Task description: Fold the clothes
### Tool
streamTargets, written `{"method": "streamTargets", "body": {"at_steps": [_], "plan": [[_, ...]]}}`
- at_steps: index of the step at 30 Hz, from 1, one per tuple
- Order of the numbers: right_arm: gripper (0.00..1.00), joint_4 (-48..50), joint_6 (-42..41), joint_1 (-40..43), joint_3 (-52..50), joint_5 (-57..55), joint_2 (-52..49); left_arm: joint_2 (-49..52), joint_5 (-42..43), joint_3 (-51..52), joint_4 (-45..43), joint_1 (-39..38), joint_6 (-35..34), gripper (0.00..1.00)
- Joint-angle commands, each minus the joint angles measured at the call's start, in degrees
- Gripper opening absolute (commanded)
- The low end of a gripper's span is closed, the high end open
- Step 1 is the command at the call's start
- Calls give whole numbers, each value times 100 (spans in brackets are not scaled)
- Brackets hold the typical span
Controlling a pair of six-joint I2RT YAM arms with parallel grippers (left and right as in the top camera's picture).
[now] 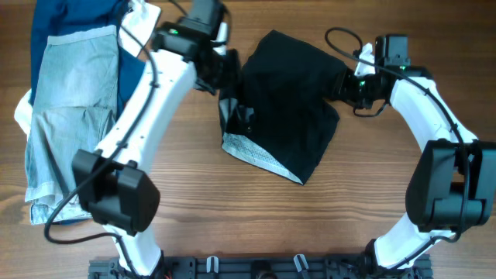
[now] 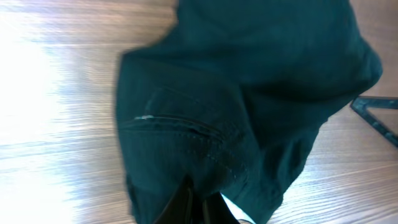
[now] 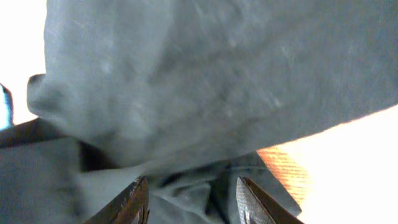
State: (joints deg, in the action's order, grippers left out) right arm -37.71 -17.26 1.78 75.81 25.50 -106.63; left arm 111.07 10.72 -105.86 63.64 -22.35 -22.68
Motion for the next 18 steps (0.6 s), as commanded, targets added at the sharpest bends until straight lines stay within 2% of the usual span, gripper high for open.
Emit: {"method": "streamTargets", "body": {"at_steps": [1,3,6,9,14,18], "plan": [[52,-603,236,0,197,308,4,330,-420,-9,-216,-192,-376,4],[60,-1224,378,-103,181,457,90,372,-420,-9,-356,-116,-485,4],[64,-1858,313,-435,133,208,378,372,-424,-9,-474,90,-483,4],[67,-2361,-260,-745,52,-595,835,382,-442,-9,-474,328,-474,4],[72,-2173,-946,-1460,-837,-1060,1429,387,-437,-9,-535,758,-476,4],[72,-1893,-1956,-2341,-1694,-1843,1460,387,-437,-9,-581,938,-459,4]]}}
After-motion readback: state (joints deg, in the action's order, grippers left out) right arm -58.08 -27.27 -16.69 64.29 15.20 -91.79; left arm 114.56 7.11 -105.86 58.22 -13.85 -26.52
